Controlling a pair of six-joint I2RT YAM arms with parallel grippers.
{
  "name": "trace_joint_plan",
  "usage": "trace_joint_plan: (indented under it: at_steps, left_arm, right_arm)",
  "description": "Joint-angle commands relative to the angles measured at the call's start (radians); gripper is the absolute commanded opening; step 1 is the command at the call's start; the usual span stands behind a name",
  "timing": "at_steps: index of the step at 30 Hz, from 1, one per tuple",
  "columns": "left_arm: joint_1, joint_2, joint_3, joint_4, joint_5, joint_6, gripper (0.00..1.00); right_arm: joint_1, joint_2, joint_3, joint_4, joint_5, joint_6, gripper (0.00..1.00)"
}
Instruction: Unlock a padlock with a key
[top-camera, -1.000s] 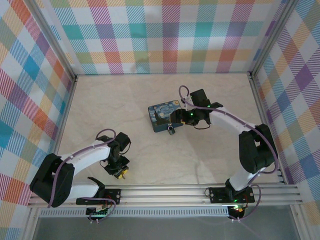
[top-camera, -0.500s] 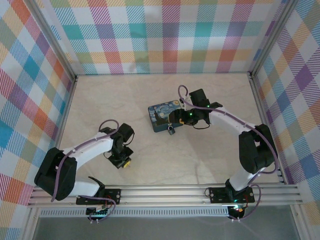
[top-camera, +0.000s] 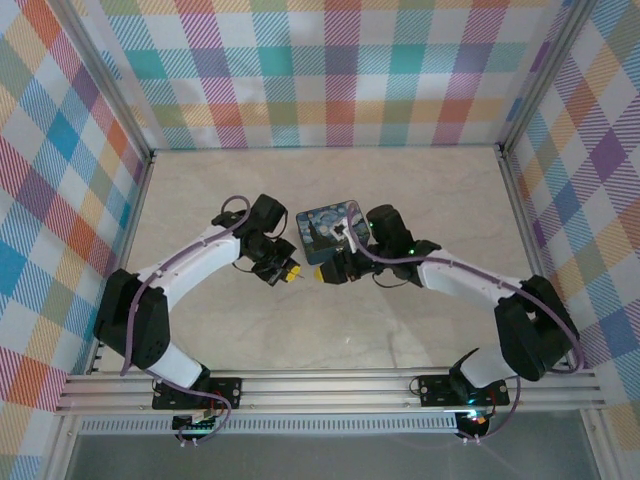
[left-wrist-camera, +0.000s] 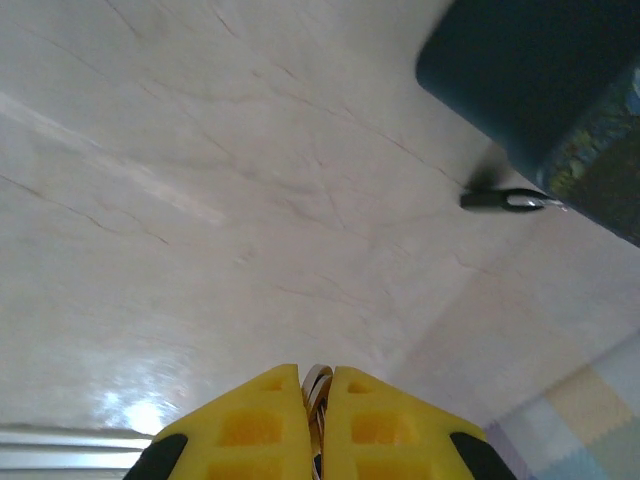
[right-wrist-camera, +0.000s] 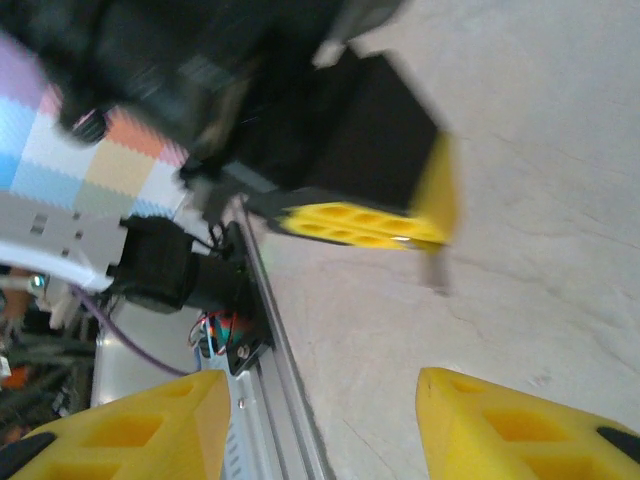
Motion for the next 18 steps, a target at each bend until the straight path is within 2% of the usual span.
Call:
trace_joint_plan:
  at_steps: [1, 4, 10, 14, 18]
  left_arm:
    - [-0.006, 0.042, 0.064, 0.001, 0.115, -0.059, 0.01]
    - [-0.006, 0.057, 0.114, -0.031, 0.116, -0.044, 0.01]
    - [-0.006, 0.059, 0.132, -0.041, 0.109, -0.041, 0.01]
    - [-0.006, 0.047, 0.122, -0.035, 0.106, -0.047, 0.01]
    - [-0.006, 0.042, 0.118, -0.035, 0.107, -0.047, 0.01]
  right_arm:
    - [0.007, -0.016, -0.031, 0.175, 0.012, -0.113, 0.44]
    - [0.007, 0.023, -0.01, 0.148, 0.068, -0.161, 0.38]
    - [0.007, 0.108, 0.035, 0.124, 0.129, -0.151, 0.34]
    - [0.006, 0.116, 0.027, 0.15, 0.199, -0.141, 0.33]
    - [0.007, 0.117, 0.029, 0.151, 0.207, -0.14, 0.27]
